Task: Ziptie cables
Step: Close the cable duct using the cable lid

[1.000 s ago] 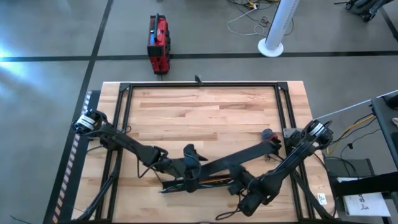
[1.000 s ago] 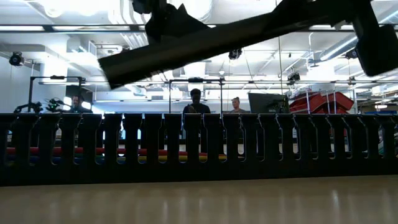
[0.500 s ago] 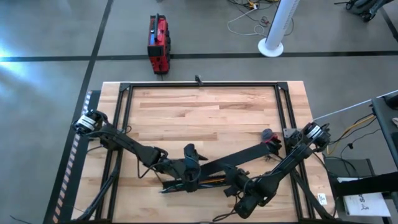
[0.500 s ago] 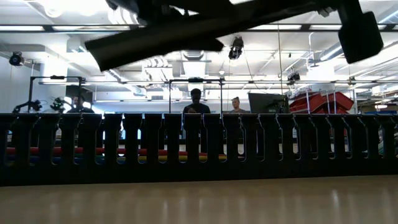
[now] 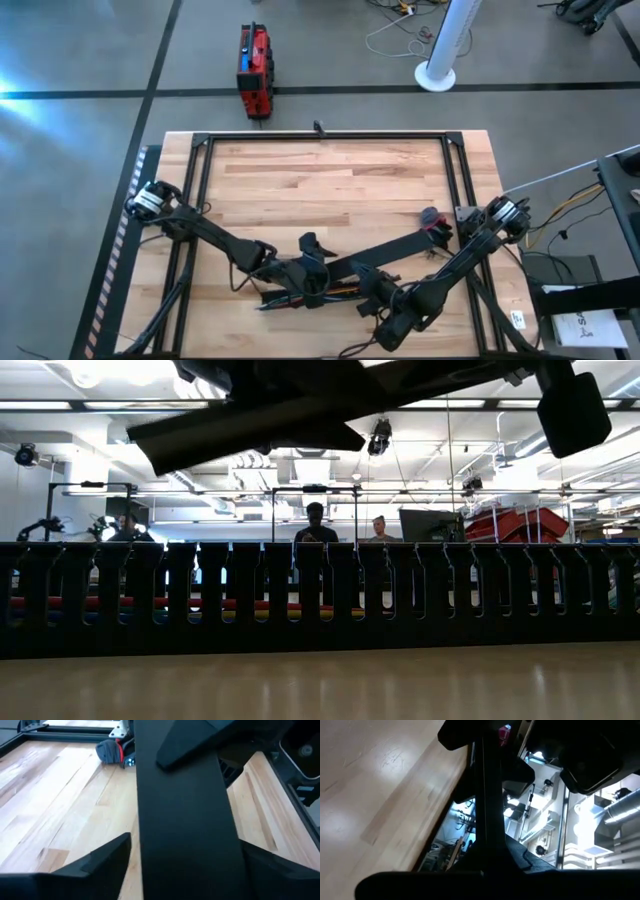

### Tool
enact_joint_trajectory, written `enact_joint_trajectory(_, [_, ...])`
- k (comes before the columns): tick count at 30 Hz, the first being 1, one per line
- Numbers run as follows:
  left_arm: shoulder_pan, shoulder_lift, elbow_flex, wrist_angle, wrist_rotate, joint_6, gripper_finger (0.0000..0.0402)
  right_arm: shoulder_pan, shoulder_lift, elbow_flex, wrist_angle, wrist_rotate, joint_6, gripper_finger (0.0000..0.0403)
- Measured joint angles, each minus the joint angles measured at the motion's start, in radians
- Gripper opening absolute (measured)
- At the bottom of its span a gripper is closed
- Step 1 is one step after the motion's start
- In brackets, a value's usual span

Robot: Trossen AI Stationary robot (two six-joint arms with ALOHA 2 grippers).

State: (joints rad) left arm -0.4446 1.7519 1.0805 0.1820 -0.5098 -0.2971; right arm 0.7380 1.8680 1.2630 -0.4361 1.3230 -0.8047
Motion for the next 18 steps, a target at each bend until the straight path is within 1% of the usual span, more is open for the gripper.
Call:
enact_joint_trajectory(6, [0.000,0.000,0.000,-0.024,0.003,0.001,0.0219,-0.003,0.000,0.000,0.000,-0.011,0.000,0.0001])
enact_joint_trajectory(8, [0.000,0.000,-0.001,-0.025,0.002,0.001,0.0204,-0.003,0.000,0.004,0.000,-0.012,0.000,0.0001])
enact_joint_trajectory(13, [0.000,0.000,-0.001,-0.026,0.002,0.001,0.0205,-0.003,0.000,0.004,-0.002,-0.016,0.027,0.0001])
enact_joint_trajectory(16, [0.000,0.000,-0.001,-0.027,0.001,0.001,0.0226,-0.003,0.000,0.004,-0.002,-0.021,0.063,0.0002])
enact_joint_trajectory(18, [0.000,0.000,-0.001,-0.033,-0.009,0.002,0.0235,-0.002,0.000,0.004,0.000,-0.033,0.119,0.0013])
